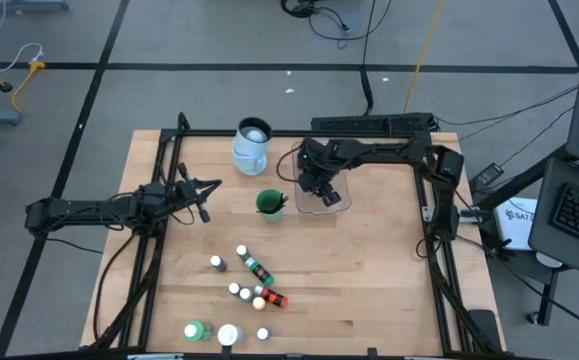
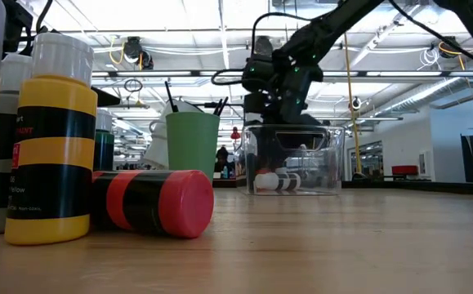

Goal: Pick & Place Paint Supplies
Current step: Put the small white paint bottle into the transparent bin

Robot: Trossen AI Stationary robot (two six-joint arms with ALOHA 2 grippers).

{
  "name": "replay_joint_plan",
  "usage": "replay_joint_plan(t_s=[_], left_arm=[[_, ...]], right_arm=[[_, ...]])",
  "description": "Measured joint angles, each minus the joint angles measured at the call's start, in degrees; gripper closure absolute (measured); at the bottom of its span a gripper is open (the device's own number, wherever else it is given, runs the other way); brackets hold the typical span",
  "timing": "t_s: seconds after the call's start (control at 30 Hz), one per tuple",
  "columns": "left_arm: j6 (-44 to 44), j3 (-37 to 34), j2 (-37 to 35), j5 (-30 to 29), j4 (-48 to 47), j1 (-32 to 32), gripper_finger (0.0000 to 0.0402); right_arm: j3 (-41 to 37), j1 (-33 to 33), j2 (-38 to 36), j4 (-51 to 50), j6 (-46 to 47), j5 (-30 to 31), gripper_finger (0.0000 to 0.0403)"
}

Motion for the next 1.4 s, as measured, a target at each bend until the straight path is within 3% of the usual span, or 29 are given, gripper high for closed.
replay_joint_plan(t_s=[0.2, 0.37, 0.5, 0.83, 1.13, 1.27, 1.4], left_arm=[[-0.2, 0.0, 0.0, 0.0, 0.1, 0.0, 0.0380], [-0.1, 0.0, 0.0, -0.1, 0.1, 0.0, 0.0380], [-0.1, 0.0, 0.0, -0.4, 0.0, 0.0, 0.0380], [0.0, 0.0, 0.0, -0.6, 0.1, 0.0, 0.0380], [0.0, 0.0, 0.0, -0.6, 0.1, 0.0, 0.0380], [0.0, 0.0, 0.0, -0.6, 0.1, 0.0, 0.0380], [0.0, 0.0, 0.0, -0.6, 0.1, 0.0, 0.0380]], right_arm=[[0.0, -0.4, 1.9, 3.5, 0.3, -0.1, 0.0193], [0.0, -1.7, 3.2, 3.7, 0.3, 0.1, 0.0188], [-1.1, -2.3, 3.0, 6.0, 0.3, 0.6, 0.0197], [-1.7, -2.3, 3.0, 5.1, 0.7, 12.0, 0.0219], [-1.7, -1.9, 3.0, 5.9, -0.3, 8.5, 0.0226], [-1.7, -1.9, 3.0, 6.6, -0.2, 4.7, 0.0257], [-1.7, -1.7, 3.0, 6.6, -0.1, 4.8, 0.0299]])
